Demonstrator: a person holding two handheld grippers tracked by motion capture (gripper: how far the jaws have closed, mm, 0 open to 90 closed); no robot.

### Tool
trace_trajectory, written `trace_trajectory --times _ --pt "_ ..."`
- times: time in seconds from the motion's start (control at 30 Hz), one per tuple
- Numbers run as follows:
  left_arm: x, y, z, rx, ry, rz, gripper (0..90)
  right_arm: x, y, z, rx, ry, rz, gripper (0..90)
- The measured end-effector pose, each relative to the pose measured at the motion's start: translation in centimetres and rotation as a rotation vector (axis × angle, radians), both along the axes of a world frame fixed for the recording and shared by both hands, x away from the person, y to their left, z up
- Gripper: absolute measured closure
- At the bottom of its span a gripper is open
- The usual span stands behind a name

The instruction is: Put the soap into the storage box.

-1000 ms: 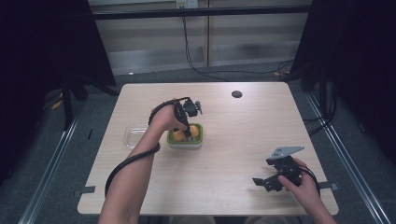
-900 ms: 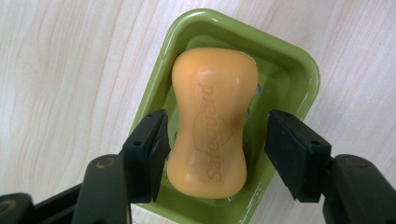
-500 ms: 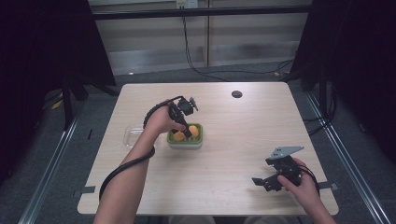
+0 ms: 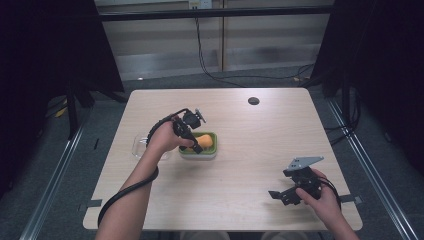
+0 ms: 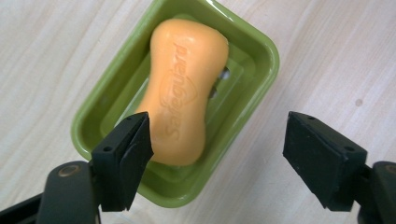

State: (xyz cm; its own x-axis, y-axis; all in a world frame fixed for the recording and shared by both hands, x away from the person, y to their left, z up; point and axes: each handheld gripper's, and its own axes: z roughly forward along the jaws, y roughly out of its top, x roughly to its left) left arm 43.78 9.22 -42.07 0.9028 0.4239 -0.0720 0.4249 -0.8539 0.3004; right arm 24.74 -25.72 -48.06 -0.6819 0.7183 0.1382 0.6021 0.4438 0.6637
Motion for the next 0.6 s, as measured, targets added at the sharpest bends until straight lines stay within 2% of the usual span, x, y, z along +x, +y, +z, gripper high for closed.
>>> trace_trajectory --times 0.03,0.07,0.23,0.37,0.6 --pt "-0.3 0.1 -0.1 -0.020 -0.001 0.025 21.7 0.0 0.0 0.0 0.004 0.002 -0.004 2.6" --pt "-0.3 0.3 -0.1 -0.014 0.007 0.018 20.9 0.0 0.0 0.0 0.004 0.002 -0.004 2.6" --pt "-1.4 0.7 -0.4 -0.051 0.003 0.028 19.2 0.0 0.1 0.0 0.001 0.002 0.000 2.6" --pt "-2.2 0.8 -0.9 -0.053 -0.002 0.019 17.0 0.0 0.2 0.0 0.000 0.000 0.003 2.6" --pt "-3.4 1.3 -1.7 -0.063 0.007 0.047 15.7 0.0 0.4 0.0 -0.001 0.001 0.007 2.6"
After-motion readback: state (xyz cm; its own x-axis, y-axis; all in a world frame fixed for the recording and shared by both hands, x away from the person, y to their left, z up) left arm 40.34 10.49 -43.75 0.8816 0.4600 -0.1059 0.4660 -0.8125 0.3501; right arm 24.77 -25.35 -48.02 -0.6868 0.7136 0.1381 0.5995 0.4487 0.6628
